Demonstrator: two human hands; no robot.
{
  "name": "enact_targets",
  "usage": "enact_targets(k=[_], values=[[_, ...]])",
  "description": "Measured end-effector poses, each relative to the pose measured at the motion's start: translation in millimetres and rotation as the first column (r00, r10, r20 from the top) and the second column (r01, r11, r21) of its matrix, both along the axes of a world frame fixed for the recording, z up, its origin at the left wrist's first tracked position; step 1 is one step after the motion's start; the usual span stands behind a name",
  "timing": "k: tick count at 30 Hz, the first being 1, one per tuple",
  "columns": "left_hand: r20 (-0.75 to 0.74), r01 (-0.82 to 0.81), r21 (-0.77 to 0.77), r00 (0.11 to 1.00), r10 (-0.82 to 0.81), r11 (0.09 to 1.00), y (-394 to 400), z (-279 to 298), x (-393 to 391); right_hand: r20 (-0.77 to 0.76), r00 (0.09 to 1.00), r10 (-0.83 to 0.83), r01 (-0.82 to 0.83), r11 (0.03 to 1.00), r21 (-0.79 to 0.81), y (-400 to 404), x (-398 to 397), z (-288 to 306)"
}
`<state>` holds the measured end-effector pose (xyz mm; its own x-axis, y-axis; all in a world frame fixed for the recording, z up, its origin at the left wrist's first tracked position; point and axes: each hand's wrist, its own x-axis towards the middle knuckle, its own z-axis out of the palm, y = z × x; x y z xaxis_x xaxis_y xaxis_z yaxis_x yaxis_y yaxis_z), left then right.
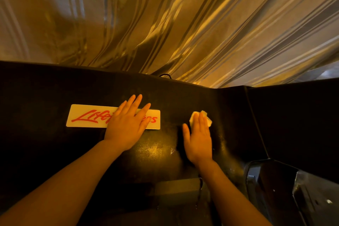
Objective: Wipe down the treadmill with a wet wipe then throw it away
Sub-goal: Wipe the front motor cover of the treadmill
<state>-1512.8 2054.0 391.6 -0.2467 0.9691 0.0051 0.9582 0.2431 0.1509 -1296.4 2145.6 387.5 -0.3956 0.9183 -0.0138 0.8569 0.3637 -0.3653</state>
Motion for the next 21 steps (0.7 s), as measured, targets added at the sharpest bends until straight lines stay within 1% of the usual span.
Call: enact_targets(k=[2, 4, 6, 10, 17, 21], values=[[0.007, 0.003, 0.002, 1.0, -0.003, 1.0, 0, -1, 0, 0.015, 0.999, -0.043, 0.043, 0.999, 0.019, 9, 19, 0], [0.009, 0.004, -0.004, 1.0, -0.004, 1.0, 0, -1, 1, 0.063, 0.996, -0.057, 0.055, 0.998, 0.036, 16, 34, 0], [0.012, 0.0, 0.008, 1.0, 0.0, 1.0, 0, -2, 1, 0.079, 0.994, -0.08, 0.077, 0.996, 0.034, 19, 41, 0], [0.0, -0.006, 0.001, 1.0, 0.006, 1.0, -2, -3, 4, 0.011, 0.99, -0.139, 0.139, 0.99, 0.034, 15, 29, -2], [0.001, 0.001, -0.015, 1.0, -0.001, 1.0, -3, -1, 3, -0.007, 1.0, -0.007, 0.007, 0.999, 0.04, -5, 9, -6], [-0.011, -0.008, -0.031, 1.0, 0.007, 0.999, -2, 0, 4, 0.02, 0.998, 0.059, -0.059, 0.998, 0.012, -21, -10, -5]])
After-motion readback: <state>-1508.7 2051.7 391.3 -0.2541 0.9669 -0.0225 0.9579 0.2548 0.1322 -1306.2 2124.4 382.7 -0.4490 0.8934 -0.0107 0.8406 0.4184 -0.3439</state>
